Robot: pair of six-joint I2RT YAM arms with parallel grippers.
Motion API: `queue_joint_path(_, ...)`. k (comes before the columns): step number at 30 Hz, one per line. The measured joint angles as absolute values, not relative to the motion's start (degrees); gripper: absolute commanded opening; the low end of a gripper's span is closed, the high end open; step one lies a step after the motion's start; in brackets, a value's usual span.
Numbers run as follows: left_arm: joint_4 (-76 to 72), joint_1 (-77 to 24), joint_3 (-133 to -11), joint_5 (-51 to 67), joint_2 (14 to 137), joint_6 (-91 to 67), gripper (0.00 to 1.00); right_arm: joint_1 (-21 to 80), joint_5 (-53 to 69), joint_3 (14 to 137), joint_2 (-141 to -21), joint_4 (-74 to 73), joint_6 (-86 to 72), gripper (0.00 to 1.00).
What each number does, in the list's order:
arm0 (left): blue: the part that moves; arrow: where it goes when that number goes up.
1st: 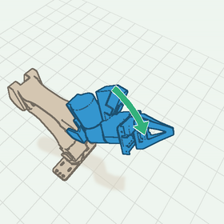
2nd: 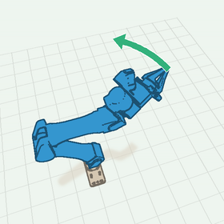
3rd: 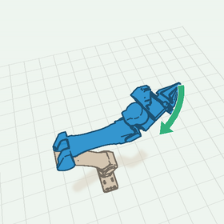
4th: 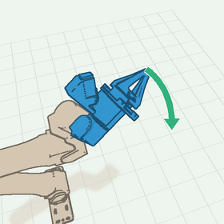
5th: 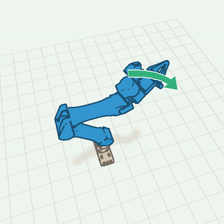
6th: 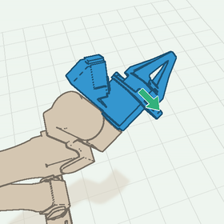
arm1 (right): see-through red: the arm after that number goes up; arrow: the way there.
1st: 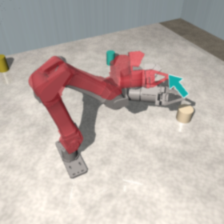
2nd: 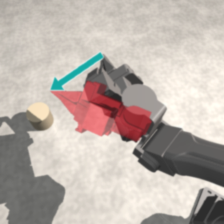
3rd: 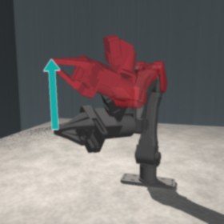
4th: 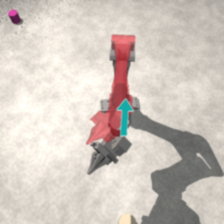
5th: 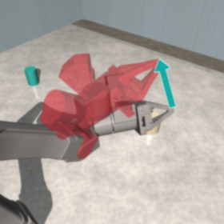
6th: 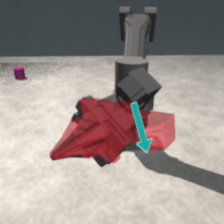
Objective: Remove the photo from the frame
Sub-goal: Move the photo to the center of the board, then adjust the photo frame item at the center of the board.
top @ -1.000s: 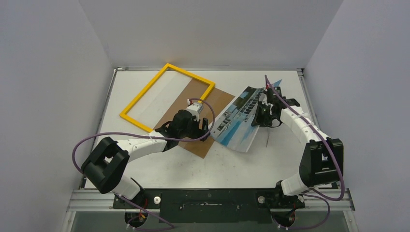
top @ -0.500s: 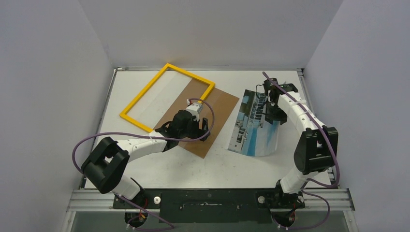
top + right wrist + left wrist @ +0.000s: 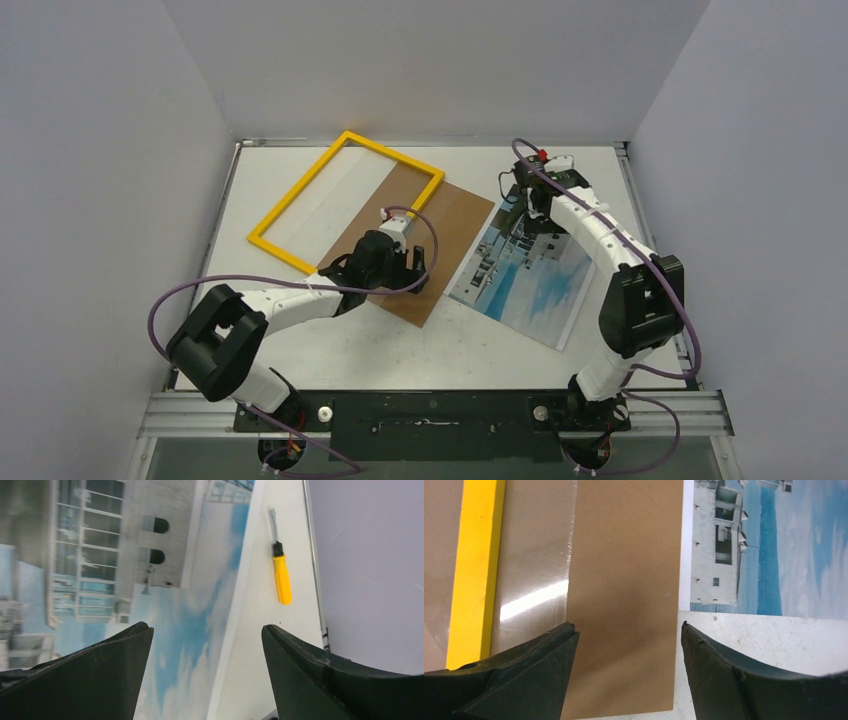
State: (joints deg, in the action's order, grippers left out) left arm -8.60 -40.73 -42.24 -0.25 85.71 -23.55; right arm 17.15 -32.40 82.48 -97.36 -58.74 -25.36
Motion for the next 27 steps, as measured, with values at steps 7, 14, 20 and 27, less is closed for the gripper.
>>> queue_joint_path(7,-9.61,-37.32,-39.88,-1.17,82.67,-23.83,0.77,22.41,-24.58,73.97,-90.41,-43.44,-26.76,1.0)
queue_joint_path(14,-6.83,-29.98,-43.81,-2.37,80.95,-25.28,0.97,22.7,-5.26,55.44,-82.35,-20.36,-33.85,0.9)
queue_joint_path(20,-3.16,-17.93,-56.49,-1.72,86.3,-26.83,0.97,23.29,1.63,55.24,-88.51,-9.85,-40.53,0.9)
queue_joint_path(27,-0.03,-4.84,-69.28,3.99,94.52,-27.0,0.97,26.74,2.61,53.91,-90.08,0.51,-49.6,0.91)
